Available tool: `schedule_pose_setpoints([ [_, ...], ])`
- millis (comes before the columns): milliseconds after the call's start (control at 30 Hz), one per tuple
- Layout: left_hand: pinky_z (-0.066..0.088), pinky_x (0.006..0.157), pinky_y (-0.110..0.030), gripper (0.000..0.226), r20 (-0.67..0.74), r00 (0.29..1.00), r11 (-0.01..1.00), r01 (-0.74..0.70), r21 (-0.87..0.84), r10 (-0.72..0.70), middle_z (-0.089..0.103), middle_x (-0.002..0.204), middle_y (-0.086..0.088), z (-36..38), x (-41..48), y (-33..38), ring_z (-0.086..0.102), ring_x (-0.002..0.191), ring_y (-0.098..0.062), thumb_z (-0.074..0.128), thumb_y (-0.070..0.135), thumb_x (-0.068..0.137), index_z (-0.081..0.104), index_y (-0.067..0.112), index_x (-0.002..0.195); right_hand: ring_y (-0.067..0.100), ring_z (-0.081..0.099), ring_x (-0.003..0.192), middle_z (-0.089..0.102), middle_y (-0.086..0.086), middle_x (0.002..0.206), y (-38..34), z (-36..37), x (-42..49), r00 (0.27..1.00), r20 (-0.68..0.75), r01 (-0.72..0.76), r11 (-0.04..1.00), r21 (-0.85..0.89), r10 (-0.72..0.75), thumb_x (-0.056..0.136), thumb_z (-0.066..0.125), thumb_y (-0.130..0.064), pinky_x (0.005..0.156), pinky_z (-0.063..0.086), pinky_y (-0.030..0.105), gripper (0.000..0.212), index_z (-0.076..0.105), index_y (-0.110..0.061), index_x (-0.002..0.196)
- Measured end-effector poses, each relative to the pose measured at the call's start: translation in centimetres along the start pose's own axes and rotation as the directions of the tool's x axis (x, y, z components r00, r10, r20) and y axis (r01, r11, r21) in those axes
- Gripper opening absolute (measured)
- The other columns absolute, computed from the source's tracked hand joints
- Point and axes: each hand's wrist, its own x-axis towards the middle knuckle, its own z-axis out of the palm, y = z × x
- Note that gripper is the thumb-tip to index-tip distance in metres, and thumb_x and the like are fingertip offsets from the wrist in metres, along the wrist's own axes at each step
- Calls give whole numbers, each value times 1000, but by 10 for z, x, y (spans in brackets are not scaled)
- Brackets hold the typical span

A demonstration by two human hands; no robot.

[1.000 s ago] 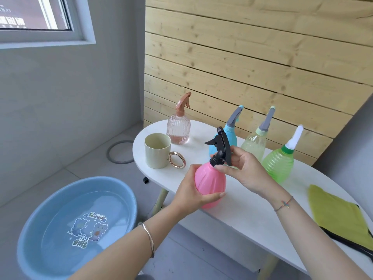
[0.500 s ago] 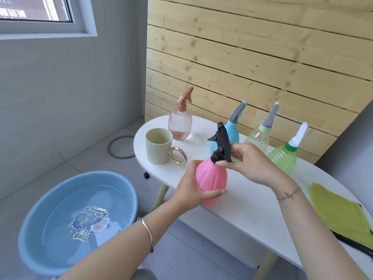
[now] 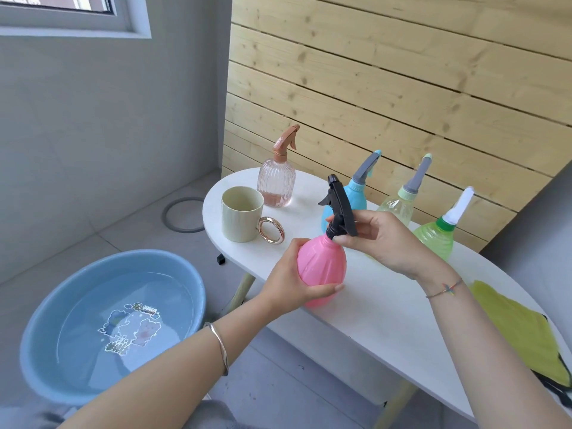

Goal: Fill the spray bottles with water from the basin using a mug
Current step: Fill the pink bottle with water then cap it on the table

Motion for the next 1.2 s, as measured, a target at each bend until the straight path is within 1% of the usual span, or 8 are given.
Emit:
schedule_pose_setpoints([
  [233,54,90,-36,92,-7,1000,1000,10,2,-10,58,118,15,0,0,-1,57,110,-9,80,67,47,40,37,124,5,64,108,72,-7,108,0,7,1,1000,15,-19,998,-66,20,82,72,-11,101,46,25,26,69,-23,105],
  [333,54,91,-36,91,-10,1000,1000,6,-2,-6,58,118,15,1,-1,0,57,110,-9,81,67,48,40,37,124,8,65,105,74,-5,104,0,8,2,1000,-2,-12,996,-86,11,81,73,-11,97,47,23,25,70,-21,104],
  [467,54,91,-35,91,-11,1000,1000,-2,-5,2,57,119,15,2,-1,-1,57,111,-8,81,67,48,40,38,124,10,69,93,75,-2,92,7,19,-3,981,-191,15,999,-32,-21,74,79,-9,84,50,18,21,73,-13,94],
  [633,53,91,-32,90,-24,1000,1000,-9,-12,8,58,118,15,2,0,-3,58,110,-7,81,66,49,40,38,124,8,68,90,73,-3,88,18,46,-5,882,-470,29,999,-29,-40,67,86,-18,89,50,22,27,68,-16,87],
  [800,50,91,-25,92,-4,1000,1000,-23,-8,23,57,120,15,1,0,-2,56,112,-5,80,65,50,40,34,127,10,67,93,72,-5,88,25,62,-8,811,-579,74,996,-47,-88,70,85,-24,89,50,24,27,65,-17,88],
  [867,51,89,-23,91,36,999,1000,-27,-5,27,56,121,15,-3,1,-3,56,112,-4,82,61,51,38,36,128,8,68,93,73,-5,90,23,56,-9,850,-520,94,996,3,-79,73,82,-15,88,50,20,23,67,-17,90],
  [1000,50,84,-15,87,137,990,998,-28,49,21,53,121,20,-13,5,-8,55,110,1,91,38,61,31,53,122,14,68,100,73,4,104,21,35,-10,961,-264,117,986,117,-83,79,73,0,90,49,22,28,66,-6,106],
  [1200,53,91,-34,94,178,984,993,-35,111,15,55,122,15,-17,11,-10,57,112,-9,89,49,55,33,45,131,11,65,109,71,1,113,19,19,-6,998,-63,30,987,155,-21,83,66,2,92,48,19,32,63,-6,113],
])
